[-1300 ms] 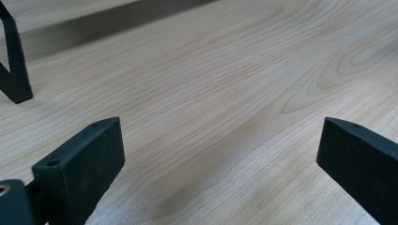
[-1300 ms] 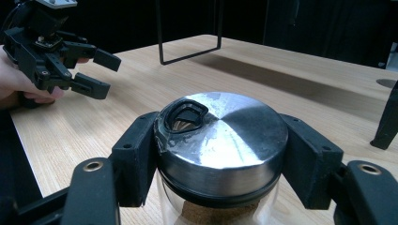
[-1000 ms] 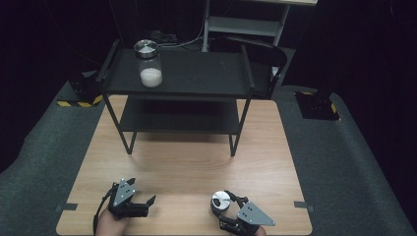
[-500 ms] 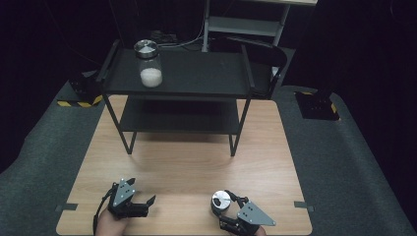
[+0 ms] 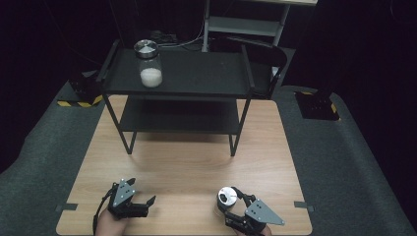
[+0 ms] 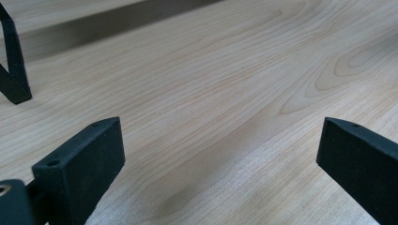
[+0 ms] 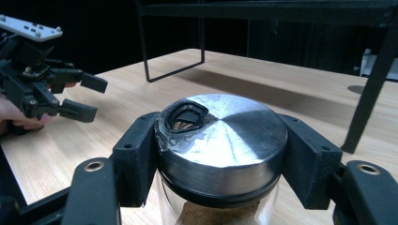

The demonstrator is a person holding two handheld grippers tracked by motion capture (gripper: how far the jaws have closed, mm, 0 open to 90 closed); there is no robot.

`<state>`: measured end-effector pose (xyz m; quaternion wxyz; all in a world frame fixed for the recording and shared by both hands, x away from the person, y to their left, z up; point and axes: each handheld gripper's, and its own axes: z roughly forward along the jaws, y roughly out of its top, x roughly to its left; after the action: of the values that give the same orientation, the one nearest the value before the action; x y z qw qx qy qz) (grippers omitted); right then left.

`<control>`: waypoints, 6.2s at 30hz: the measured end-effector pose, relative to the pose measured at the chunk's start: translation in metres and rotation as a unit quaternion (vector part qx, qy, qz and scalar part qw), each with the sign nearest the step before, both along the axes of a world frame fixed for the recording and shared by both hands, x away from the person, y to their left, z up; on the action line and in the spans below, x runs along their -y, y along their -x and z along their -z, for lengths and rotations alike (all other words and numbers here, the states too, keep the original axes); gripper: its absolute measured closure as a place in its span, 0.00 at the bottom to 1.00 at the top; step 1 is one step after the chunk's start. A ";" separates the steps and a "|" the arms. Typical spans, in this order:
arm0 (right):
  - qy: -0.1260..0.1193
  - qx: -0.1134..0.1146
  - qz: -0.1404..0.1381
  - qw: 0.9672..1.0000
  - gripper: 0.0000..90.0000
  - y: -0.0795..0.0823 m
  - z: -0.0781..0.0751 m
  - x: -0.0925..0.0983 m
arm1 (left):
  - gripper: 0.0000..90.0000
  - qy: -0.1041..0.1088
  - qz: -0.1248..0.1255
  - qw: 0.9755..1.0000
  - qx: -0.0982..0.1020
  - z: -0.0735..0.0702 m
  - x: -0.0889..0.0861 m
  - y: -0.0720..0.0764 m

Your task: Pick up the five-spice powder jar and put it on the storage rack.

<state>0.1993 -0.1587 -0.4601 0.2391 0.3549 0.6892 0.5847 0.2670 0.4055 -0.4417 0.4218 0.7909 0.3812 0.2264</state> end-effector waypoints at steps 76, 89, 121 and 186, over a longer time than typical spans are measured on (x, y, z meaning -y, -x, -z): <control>-0.003 0.085 0.030 0.996 0.39 -0.092 -0.221 -0.027 | 0.02 0.018 -0.001 1.000 -0.012 0.000 -0.006 -0.003; -0.006 0.098 0.045 0.994 0.39 -0.118 -0.253 -0.042 | 0.02 0.022 0.000 1.000 -0.013 0.001 -0.008 -0.004; -0.010 0.094 0.111 0.989 0.39 -0.181 -0.267 -0.070 | 0.02 0.026 0.002 1.000 -0.014 0.001 -0.009 -0.004; -0.020 0.057 0.117 0.991 0.11 -0.226 -0.264 -0.078 | 0.02 0.039 0.011 0.999 -0.016 0.002 -0.015 -0.006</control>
<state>0.4254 -0.0809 -0.1966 0.3375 0.4037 0.6165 0.5857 0.2727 0.4207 -0.4441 0.4481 0.7816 0.3882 0.1940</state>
